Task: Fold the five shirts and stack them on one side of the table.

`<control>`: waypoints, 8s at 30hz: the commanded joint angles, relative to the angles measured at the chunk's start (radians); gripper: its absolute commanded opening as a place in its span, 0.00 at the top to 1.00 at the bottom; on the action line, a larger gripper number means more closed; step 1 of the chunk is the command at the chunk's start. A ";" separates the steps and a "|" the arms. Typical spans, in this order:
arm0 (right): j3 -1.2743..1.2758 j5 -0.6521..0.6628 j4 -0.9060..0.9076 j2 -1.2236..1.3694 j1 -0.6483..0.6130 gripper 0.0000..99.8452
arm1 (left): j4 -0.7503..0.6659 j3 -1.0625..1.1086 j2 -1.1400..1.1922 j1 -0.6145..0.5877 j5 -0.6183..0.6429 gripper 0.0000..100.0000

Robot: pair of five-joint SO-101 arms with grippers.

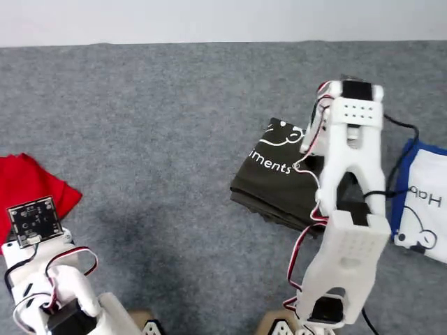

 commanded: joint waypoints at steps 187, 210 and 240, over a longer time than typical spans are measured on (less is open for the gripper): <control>1.083 0.950 -0.004 -1.297 0.410 0.99 | 0.023 -0.481 0.747 -0.005 -0.094 0.91; 1.085 0.842 0.047 -1.307 0.476 0.99 | 0.011 -1.359 2.140 -0.130 -0.210 0.72; 1.085 0.838 0.048 -1.307 0.472 0.99 | 0.522 -1.727 1.774 0.351 -0.018 1.00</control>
